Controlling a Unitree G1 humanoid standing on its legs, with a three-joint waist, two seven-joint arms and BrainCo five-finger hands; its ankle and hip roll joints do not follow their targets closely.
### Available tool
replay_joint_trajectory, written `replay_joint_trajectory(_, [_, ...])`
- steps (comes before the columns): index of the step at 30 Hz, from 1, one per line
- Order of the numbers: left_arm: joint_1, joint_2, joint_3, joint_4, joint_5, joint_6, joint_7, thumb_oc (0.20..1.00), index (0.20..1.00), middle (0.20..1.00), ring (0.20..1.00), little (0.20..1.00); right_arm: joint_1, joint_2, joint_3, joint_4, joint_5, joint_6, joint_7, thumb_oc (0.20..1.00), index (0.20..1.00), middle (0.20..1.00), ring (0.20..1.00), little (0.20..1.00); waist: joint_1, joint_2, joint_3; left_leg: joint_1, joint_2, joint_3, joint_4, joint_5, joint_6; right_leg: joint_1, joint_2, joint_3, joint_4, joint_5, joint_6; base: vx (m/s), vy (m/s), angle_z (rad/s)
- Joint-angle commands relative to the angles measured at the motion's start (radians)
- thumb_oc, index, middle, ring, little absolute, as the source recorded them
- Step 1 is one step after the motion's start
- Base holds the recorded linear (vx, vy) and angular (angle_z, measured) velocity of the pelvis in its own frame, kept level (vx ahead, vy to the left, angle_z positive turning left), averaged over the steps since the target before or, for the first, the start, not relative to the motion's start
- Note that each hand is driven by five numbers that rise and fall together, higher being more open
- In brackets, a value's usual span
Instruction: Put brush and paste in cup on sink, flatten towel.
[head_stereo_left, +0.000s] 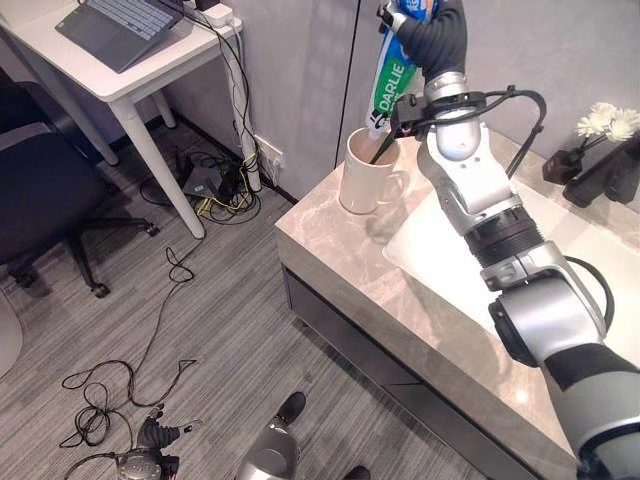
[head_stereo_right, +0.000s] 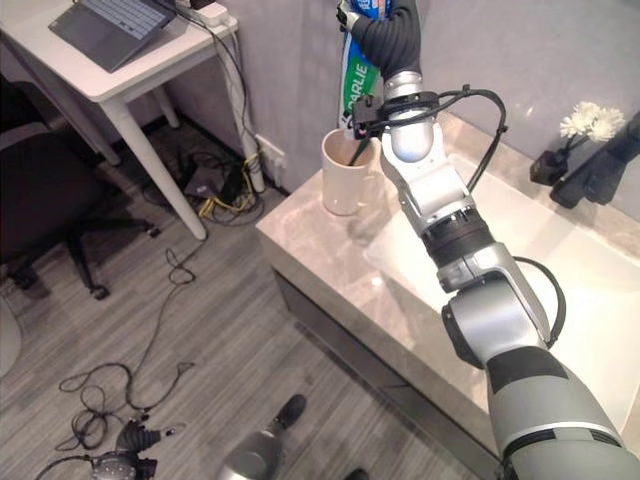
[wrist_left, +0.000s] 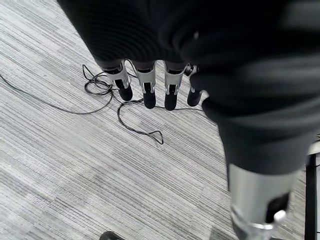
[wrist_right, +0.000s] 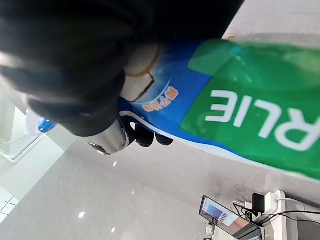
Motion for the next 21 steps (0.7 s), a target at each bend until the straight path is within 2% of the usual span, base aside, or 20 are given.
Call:
replay_joint_trajectory(1, [0.005,0.027,0.002,0.044,-0.001,-0.015,0.025,1.0,1.0,1.0,1.0,1.0,-0.014,-0.012,0.021,-0.04,0.009,-0.061,0.007,0.2,0.2,0.2,0.2,0.2,0.0,-0.024,-0.032,0.009,-0.01,0.052,-0.016,0.006,0.041,0.017,-0.096,0.094,-0.001,0.11,0.041,0.0,0.0,0.0])
replay_joint_trajectory(13, [0.017,0.018,-0.003,0.013,-0.001,-0.015,0.025,1.0,1.0,1.0,1.0,1.0,0.054,0.048,0.006,-0.037,0.0,-0.059,0.01,0.2,0.2,0.2,0.2,0.2,0.001,-0.016,-0.024,0.008,-0.009,0.05,-0.016,0.008,0.044,0.013,-0.096,0.098,-0.001,0.113,0.04,0.0,0.0,0.0])
replay_joint_trajectory(21, [0.017,0.011,0.004,0.031,0.002,-0.014,0.03,1.0,1.0,1.0,1.0,1.0,0.081,0.052,-0.001,-0.036,-0.011,-0.06,0.011,0.2,0.2,0.2,0.2,0.2,0.004,-0.02,-0.025,0.007,-0.011,0.05,-0.016,0.008,0.045,0.014,-0.096,0.096,-0.001,0.115,0.04,0.0,0.0,0.0])
